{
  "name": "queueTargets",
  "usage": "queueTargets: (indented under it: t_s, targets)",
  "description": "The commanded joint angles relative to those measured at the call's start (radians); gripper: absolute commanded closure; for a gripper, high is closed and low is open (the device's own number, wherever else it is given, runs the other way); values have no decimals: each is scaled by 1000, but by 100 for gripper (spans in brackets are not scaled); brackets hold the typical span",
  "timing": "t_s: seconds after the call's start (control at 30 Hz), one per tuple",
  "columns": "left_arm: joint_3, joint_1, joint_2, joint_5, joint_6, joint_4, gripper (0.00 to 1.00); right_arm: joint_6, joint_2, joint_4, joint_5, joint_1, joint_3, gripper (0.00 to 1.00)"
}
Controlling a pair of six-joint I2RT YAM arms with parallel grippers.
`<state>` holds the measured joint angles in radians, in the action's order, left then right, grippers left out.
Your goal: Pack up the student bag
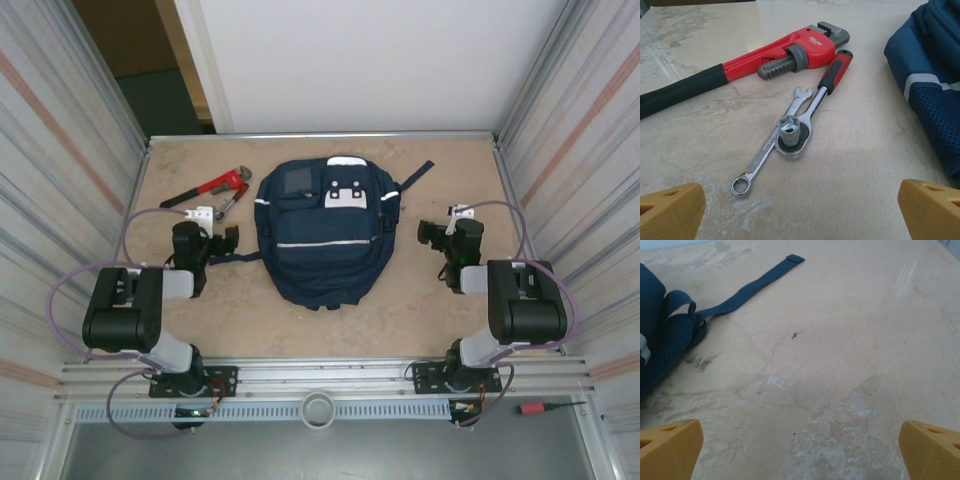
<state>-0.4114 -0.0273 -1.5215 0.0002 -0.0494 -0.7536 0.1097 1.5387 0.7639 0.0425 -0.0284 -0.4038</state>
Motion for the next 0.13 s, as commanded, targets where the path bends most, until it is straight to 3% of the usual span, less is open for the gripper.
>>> queueTargets:
  t_s: [0.0,0.1]
  targets:
    - [-1,3,11,11,-18,-32,1,-27,6,29,-28,-6,-12,1]
    - [-1,3,11,12,-18,-32,1,-27,1,34,-29,-7,-6,1]
